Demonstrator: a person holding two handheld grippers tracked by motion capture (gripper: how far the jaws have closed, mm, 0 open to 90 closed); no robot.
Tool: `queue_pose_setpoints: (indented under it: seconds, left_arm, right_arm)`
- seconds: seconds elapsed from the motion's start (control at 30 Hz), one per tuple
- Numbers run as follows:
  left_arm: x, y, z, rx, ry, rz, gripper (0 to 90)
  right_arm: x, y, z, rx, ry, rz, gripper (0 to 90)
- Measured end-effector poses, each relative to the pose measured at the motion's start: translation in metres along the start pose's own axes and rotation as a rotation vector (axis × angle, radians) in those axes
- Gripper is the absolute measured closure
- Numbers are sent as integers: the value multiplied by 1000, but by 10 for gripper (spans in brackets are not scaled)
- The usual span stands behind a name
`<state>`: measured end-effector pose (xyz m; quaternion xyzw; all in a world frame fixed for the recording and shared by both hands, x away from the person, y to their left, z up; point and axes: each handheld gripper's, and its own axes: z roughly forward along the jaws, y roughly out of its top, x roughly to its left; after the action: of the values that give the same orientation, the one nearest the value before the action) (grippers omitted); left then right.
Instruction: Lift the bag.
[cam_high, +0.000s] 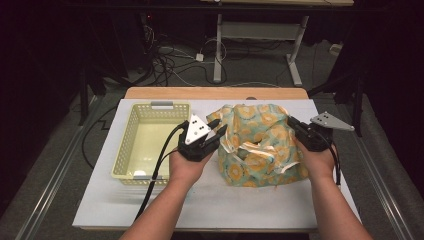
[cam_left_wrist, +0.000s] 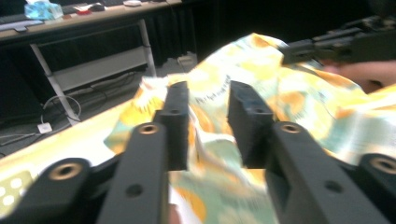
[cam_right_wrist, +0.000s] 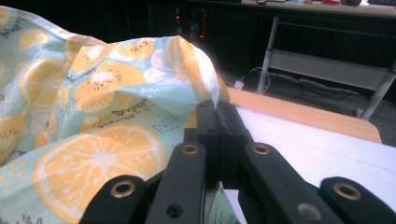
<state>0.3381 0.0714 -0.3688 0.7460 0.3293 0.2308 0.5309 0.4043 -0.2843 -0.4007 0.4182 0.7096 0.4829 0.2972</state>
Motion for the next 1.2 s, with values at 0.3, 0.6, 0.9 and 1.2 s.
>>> queue_pose_setpoints:
  seconds: [0.3, 0.6, 0.9, 1.2]
  left_arm:
    - [-8, -34, -29, 79, -77, -58, 327]
    - [-9, -60, -44, 131, -91, -86, 147]
    - [-5, -70, -54, 170, -71, -85, 61]
    - [-1, -79, -62, 202, -60, -79, 0]
  right_arm:
    - [-1, -12, -6, 33, 21, -2, 900]
    - [4, -16, -23, 30, 42, -22, 884]
    - [8, -13, -53, -2, 69, -30, 789]
    - [17, -27, -85, 8, 113, -35, 557]
